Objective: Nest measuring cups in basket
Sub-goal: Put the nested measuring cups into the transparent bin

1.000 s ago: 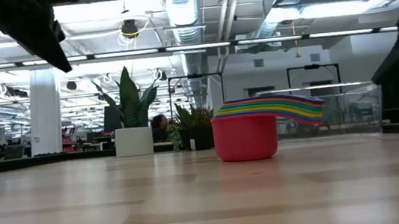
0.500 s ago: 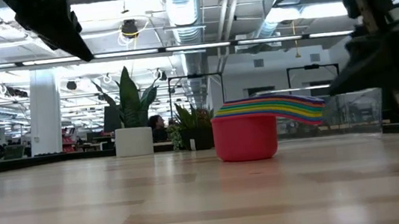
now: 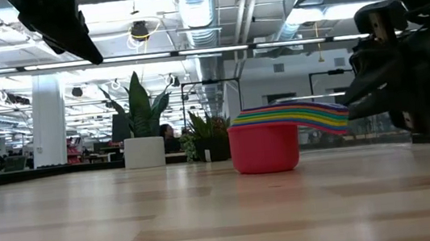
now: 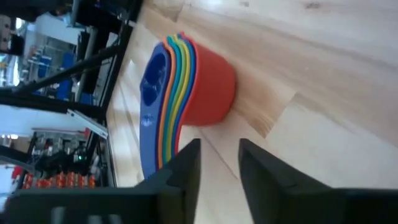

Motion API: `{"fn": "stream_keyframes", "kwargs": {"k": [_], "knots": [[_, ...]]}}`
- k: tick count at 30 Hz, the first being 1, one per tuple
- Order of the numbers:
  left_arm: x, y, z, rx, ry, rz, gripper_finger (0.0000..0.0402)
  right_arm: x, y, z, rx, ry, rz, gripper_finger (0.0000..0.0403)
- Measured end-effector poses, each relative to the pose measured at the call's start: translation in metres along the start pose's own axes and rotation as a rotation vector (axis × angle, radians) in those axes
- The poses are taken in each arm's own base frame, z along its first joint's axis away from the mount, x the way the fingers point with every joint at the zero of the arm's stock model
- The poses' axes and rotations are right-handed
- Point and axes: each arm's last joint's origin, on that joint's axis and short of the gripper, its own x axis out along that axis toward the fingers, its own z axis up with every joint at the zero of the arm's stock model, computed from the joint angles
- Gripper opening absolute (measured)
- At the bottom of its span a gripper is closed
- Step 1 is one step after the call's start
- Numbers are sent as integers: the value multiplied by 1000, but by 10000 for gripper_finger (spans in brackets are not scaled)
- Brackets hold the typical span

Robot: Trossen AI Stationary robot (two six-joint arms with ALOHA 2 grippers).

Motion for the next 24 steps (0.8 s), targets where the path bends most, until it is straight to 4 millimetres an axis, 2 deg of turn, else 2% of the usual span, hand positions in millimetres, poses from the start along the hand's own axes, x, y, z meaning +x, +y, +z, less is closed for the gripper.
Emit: {"fn": "stream_keyframes", "kwargs": {"k": [6,11,18,22,24], "knots": [[0,0,0,-2,0,0,0,1,0,5,10,-26,6,199],[0,0,0,-10,0,0,0,1,2,6,-1,-29,10,240],[0,0,0,-15,-1,1,0,10,10,1,-20,0,9,250],[0,0,0,-17,-4,-1,0,25,5,-6,-32,39,-66,250],[0,0,1,-19,-8,-2,0,32,7,-6,-29,32,-48,250]]}}
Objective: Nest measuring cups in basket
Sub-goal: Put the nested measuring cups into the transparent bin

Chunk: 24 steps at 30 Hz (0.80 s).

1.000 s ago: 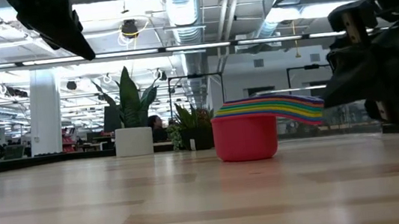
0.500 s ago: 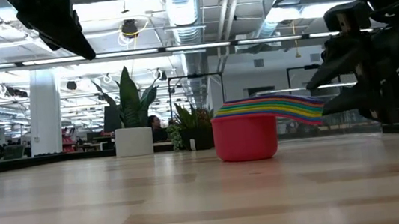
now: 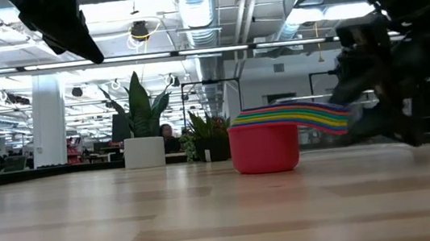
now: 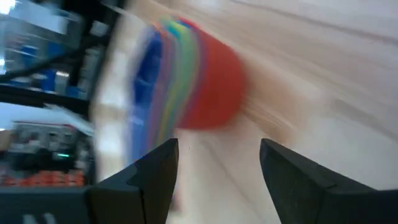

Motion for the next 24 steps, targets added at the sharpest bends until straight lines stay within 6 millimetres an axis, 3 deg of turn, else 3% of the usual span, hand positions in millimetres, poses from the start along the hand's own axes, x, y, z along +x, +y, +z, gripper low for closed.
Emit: {"fn": "stream_keyframes", "kwargs": {"k": [6,15,24], "knots": [[0,0,0,5,-1,-1,0,16,14,2,-45,-38,115,250],[0,0,0,9,-1,-1,0,39,16,-5,-23,97,123,250],[0,0,-1,13,6,3,0,47,29,-2,-53,85,157,250]]}}
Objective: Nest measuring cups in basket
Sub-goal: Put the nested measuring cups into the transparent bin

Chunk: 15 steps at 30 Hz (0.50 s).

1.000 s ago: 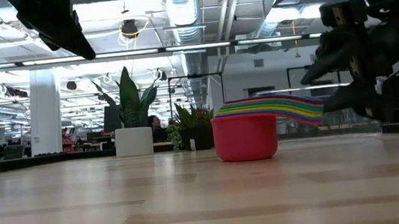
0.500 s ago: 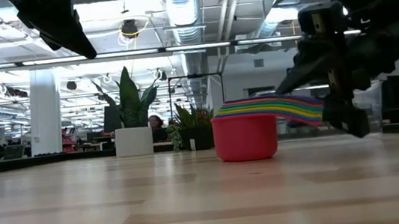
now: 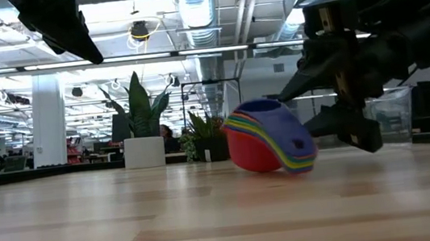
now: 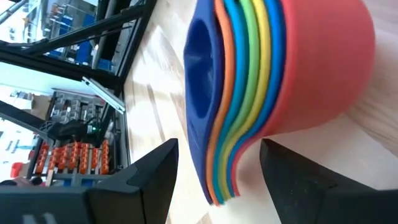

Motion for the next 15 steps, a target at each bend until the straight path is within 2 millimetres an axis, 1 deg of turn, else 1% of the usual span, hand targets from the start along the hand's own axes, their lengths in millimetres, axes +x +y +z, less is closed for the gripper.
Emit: {"fn": "stream_keyframes", "kwargs": {"k": [15], "knots": [[0,0,0,0,2,1,0,0,0,0,6,-2,-3,250]]}}
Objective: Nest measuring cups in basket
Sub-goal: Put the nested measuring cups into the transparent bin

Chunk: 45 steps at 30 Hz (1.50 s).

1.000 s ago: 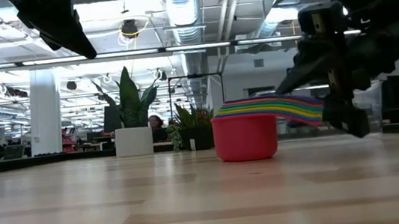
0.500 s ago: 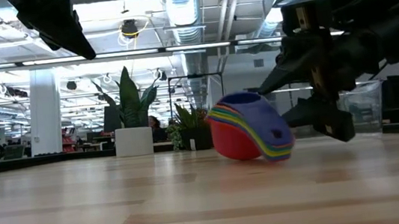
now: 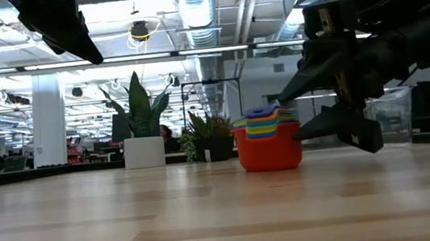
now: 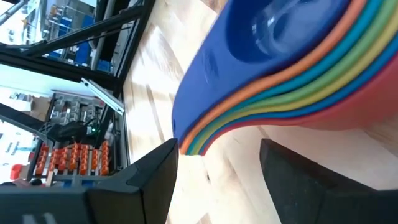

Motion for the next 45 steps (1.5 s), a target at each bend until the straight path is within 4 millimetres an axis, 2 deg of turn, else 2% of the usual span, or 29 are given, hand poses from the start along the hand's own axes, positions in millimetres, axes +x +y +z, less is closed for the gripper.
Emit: {"fn": "stream_keyframes", "kwargs": {"k": [9,18,23,29,36,38,41,45], "knots": [[0,0,0,-2,0,0,0,0,2,-5,53,14,10,250],[0,0,0,1,1,-1,0,-1,2,-6,218,-92,-34,250],[0,0,0,8,3,-5,0,-3,7,-10,227,-33,-9,250],[0,0,0,16,4,-5,0,-14,20,-9,231,5,14,250],[0,0,0,19,4,-7,0,-36,24,-3,246,30,-115,250],[2,-1,0,25,7,-6,0,-38,23,-4,259,15,-139,250],[6,-6,2,38,6,-41,0,-35,30,-6,254,-11,-73,250],[26,-22,7,131,-9,-126,0,-29,31,-11,237,-52,-36,250]]}}
